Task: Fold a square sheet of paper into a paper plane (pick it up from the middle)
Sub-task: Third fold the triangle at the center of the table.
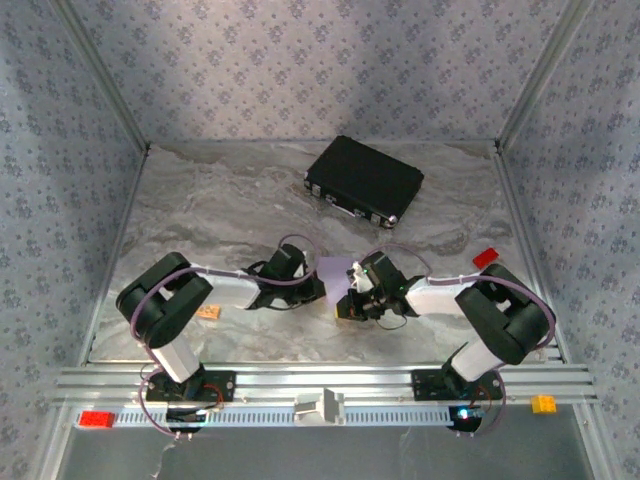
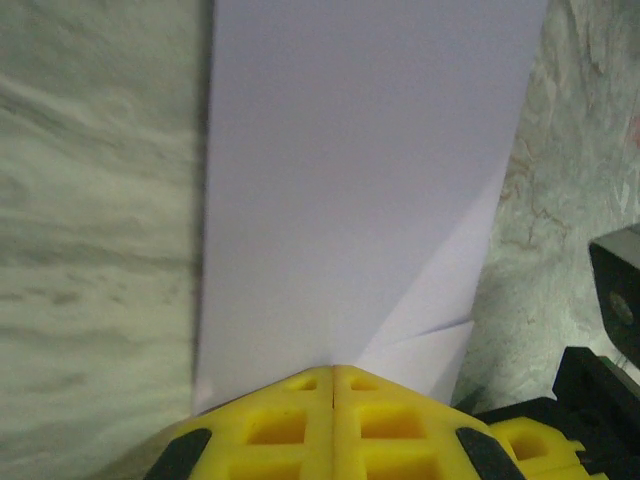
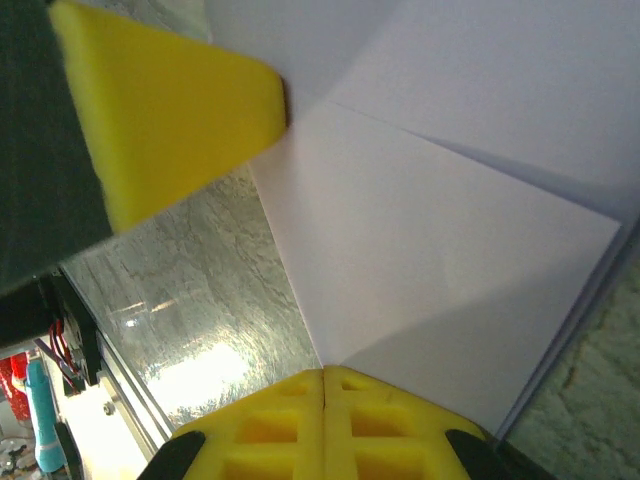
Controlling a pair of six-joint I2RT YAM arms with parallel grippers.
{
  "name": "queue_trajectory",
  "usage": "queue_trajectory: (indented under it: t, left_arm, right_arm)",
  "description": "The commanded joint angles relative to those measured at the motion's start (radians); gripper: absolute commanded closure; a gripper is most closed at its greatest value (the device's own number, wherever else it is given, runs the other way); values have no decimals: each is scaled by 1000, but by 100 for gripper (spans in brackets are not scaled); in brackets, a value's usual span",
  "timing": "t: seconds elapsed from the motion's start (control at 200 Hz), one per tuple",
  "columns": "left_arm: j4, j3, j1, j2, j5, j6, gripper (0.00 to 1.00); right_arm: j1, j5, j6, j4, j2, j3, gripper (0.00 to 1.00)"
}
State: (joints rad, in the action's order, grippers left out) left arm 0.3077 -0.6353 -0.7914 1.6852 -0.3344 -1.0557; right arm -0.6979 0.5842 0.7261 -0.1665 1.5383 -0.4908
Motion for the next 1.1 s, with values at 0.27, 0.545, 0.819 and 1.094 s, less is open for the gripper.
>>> queue_trajectory:
  t: [0.27, 0.545, 0.819, 1.094]
  left_arm:
    - [-57, 27, 118, 10, 23, 89, 99]
    - [-104, 8, 114, -105, 20, 81, 97]
    - [-96, -19, 18, -116, 25, 73, 95]
    - [-49, -26, -18, 10, 28, 22, 99]
  right_arm:
    - [13, -52, -8, 119, 19, 54, 98]
    - [16, -48, -14, 121, 23, 44, 98]
    - [20, -51, -16, 123, 23, 40, 98]
    - [23, -45, -16, 124, 9, 32, 97]
